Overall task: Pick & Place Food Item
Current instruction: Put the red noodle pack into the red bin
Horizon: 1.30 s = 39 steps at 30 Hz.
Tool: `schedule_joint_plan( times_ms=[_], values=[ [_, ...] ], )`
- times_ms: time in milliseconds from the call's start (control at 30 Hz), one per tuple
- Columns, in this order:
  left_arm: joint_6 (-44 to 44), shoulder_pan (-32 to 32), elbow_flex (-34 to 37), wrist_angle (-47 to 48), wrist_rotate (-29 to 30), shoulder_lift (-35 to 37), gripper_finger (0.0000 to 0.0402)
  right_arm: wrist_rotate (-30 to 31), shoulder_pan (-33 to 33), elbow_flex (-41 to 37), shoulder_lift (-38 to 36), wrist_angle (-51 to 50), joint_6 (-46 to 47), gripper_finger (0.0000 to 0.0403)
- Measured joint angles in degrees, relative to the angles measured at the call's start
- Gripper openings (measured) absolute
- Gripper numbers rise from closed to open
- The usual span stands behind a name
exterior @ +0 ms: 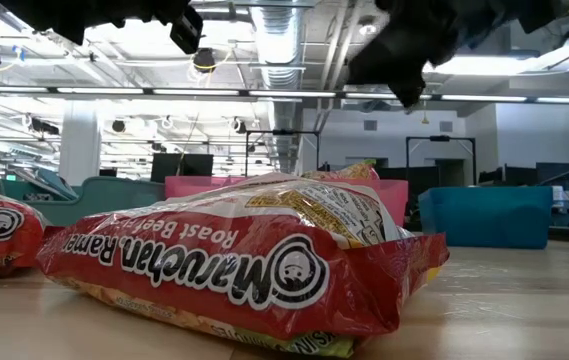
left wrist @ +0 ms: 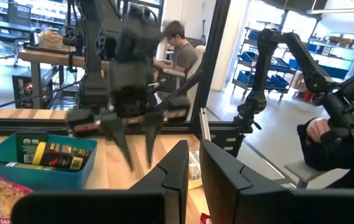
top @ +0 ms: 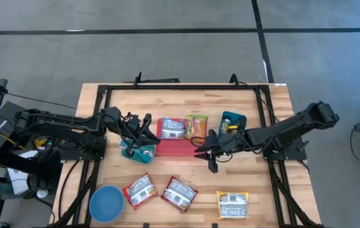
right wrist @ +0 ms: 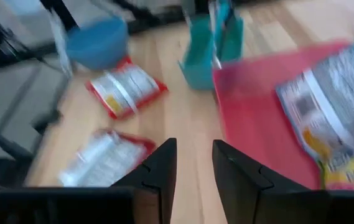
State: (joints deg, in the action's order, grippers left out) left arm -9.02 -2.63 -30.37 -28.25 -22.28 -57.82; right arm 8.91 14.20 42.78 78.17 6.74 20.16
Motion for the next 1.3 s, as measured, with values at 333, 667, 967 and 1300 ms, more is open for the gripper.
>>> schedule_joint_plan(
  times_ms=[333,667,967,1300],
  values=[
    [-0.2,0.1,0.3,0.5,0.0,0.0,0.0032,-8.6,-1.6,3.7,8.4,-1.0,1.6,0.0098],
    [-0.3,0.6,0.3,1.3,0.2,0.0,0.0032,-15.1,-0.5,9.7,14.4,-8.1,3.9,0.0098],
    [-0.3,0.6,0.3,1.2,0.2,0.0,0.0032,-12.1,6.6,10.0,14.2,-9.7,3.9,0.0098],
    [-0.3,0.5,0.3,1.2,0.2,0.0,0.0032,0.0,19.3,10.0,14.2,-10.3,-3.9,0.0098]
  ],
)
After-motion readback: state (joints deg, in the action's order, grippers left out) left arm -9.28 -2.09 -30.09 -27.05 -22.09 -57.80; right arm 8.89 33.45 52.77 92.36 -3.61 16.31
